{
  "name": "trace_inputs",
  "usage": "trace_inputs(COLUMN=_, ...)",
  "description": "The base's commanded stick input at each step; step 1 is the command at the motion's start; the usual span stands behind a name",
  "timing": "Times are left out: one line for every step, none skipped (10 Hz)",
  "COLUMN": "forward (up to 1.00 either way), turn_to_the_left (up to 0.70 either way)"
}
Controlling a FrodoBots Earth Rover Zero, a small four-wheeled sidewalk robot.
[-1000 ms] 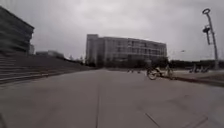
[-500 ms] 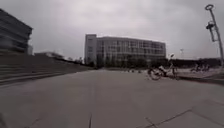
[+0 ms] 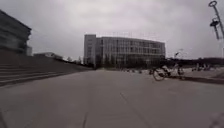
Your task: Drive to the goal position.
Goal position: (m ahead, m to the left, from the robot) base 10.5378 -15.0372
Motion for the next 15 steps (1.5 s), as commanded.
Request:
trace_inputs(forward=1.0, turn_to_the_left=-0.05)
trace_inputs(forward=1.0, turn_to_the_left=-0.26)
trace_inputs(forward=1.0, turn_to_the_left=-0.08)
trace_inputs(forward=1.0, turn_to_the_left=0.0)
trace_inputs(forward=1.0, turn_to_the_left=-0.21)
trace_inputs(forward=1.0, turn_to_the_left=-0.16)
trace_inputs(forward=1.0, turn_to_the_left=-0.02)
trace_inputs(forward=1.0, turn_to_the_left=-0.04)
trace_inputs(forward=1.0, turn_to_the_left=-0.29)
trace_inputs(forward=1.0, turn_to_the_left=-0.31)
trace_inputs(forward=1.0, turn_to_the_left=-0.31)
trace_inputs(forward=1.0, turn_to_the_left=-0.31)
trace_inputs(forward=1.0, turn_to_the_left=-0.31)
trace_inputs(forward=1.0, turn_to_the_left=-0.31)
trace_inputs(forward=1.0, turn_to_the_left=-0.31)
